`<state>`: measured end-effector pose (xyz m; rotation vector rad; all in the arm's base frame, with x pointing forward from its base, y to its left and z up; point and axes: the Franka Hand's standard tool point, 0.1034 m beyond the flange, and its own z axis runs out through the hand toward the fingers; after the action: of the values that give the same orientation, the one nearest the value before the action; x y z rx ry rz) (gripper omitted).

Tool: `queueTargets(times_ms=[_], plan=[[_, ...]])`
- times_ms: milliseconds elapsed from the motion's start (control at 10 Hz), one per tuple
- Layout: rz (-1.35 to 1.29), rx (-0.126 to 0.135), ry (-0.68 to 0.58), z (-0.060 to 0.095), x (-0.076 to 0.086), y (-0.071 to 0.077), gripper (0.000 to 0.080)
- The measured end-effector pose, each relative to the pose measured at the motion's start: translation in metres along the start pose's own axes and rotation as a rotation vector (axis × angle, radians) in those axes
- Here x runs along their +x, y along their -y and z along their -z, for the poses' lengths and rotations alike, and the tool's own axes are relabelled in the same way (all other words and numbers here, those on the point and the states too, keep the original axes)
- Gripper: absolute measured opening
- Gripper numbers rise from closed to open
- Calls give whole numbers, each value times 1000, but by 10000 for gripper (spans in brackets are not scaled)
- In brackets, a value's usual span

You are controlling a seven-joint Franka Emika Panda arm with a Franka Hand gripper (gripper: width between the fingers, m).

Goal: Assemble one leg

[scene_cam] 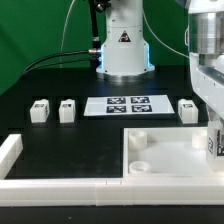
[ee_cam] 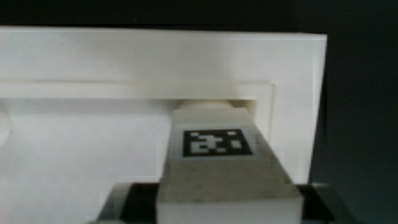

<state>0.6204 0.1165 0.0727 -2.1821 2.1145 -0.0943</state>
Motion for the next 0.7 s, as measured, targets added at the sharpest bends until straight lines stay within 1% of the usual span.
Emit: queueTargets(times_ms=[100, 200, 300, 400, 500, 600, 700], plan=[[33, 0, 0, 0, 0, 0, 291], [61, 0, 0, 0, 0, 0, 384], [62, 0, 1, 0, -1, 0, 520], [69, 0, 1, 0, -1, 0, 520], [185, 0, -1, 0, 0, 0, 626], [325, 0, -2, 0, -1, 0, 642], [460, -1, -3, 0, -1, 0, 642]])
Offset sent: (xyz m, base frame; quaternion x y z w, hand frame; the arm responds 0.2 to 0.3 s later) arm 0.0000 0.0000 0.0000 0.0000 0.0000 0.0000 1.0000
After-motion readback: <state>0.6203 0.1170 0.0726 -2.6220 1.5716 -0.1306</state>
